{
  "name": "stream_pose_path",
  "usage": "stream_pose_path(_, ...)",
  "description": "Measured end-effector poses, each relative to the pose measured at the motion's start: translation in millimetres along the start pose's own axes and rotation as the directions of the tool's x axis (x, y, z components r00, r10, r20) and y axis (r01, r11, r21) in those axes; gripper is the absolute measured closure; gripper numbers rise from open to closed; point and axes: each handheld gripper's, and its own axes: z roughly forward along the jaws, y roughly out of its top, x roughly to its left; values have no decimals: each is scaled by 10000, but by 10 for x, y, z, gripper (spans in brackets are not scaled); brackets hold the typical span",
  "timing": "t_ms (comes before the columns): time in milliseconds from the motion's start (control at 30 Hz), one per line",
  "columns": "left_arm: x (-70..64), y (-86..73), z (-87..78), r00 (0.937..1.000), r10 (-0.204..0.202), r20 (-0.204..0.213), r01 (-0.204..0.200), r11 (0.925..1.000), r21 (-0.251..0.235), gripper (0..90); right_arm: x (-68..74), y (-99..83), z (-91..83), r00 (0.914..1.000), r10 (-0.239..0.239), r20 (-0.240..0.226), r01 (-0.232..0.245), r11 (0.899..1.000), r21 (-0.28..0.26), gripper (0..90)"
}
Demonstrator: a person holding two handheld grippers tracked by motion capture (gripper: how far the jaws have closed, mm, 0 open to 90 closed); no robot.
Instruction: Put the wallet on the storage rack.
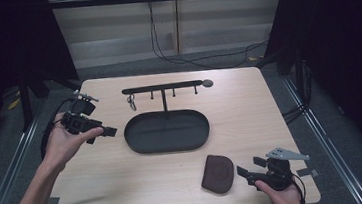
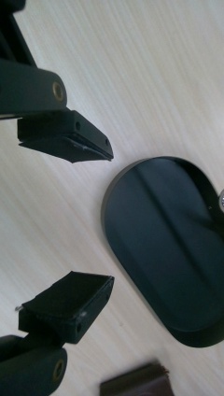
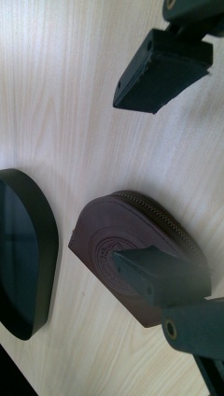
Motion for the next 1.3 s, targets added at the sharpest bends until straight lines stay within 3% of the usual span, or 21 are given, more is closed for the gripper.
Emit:
stream_pose_path(233, -2, -344, 60, 9989, -271, 389, 303, 9960, -835, 218, 1, -4, 2, 10000, 3, 14, -3, 10000, 26, 200)
stream_pose_path(300, -3, -430, 106, 9971, -314, 692, 377, 9950, -922, 166, -1, -6, -5, 10000, 21, 1, -21, 10000, -29, 198)
stream_pose_path(400, -19, -521, 142, 9949, 96, 1006, -12, 9965, -834, 169, -13, -5, -2, 10000, 74, 11, -74, 10000, -10, 197)
stream_pose_path(500, -34, -621, 159, 9948, 16, 1018, 98, 9938, -1110, 168, -10, 2, 2, 9998, 78, -183, -76, 9999, 136, 231)
stream_pose_path(533, -42, -655, 164, 9950, -22, 1000, 139, 9931, -1167, 169, -2, 3, 3, 10000, 46, -58, -45, 9998, 171, 232)
stream_pose_path(600, -84, -734, 184, 9972, 121, 733, -35, 9933, -1158, 169, 6, 8, 7, 10000, -43, 12, 42, 9998, 212, 226)
stream_pose_path(733, -177, -934, 213, 9992, 100, 397, -27, 9838, -1793, 171, 3, 19, -17, 10000, 6, 19, -7, 9999, 162, 217)
stream_pose_path(800, -205, -1018, 224, 9994, 227, 245, -179, 9834, -1804, 171, 1, 29, -24, 10000, 67, 10, -67, 9998, 195, 216)
stream_pose_path(867, -207, -1085, 217, 9987, 436, 278, -391, 9887, -1448, 171, 7, 42, -17, 9999, 142, -15, -141, 9994, 316, 214)
stream_pose_path(1000, -254, -1178, 137, 9989, 381, 259, -329, 9834, -1783, 174, 20, 88, 16, 9995, 250, -191, -237, 9977, 628, 229)
stream_pose_path(1100, -340, -1257, 115, 9984, 493, 267, -430, 9788, -2004, 187, 57, 139, 27, 9996, 54, -281, -34, 9976, 688, 225)
stream_pose_path(1167, -406, -1314, 131, 9981, 601, 102, -566, 9762, -2092, 193, 103, 173, 22, 9996, -140, -257, 157, 9977, 665, 227)
stream_pose_path(1300, -483, -1492, 220, 9985, 498, 228, -438, 9761, -2130, 224, 145, 211, 23, 9989, -323, -339, 348, 9964, 778, 257)
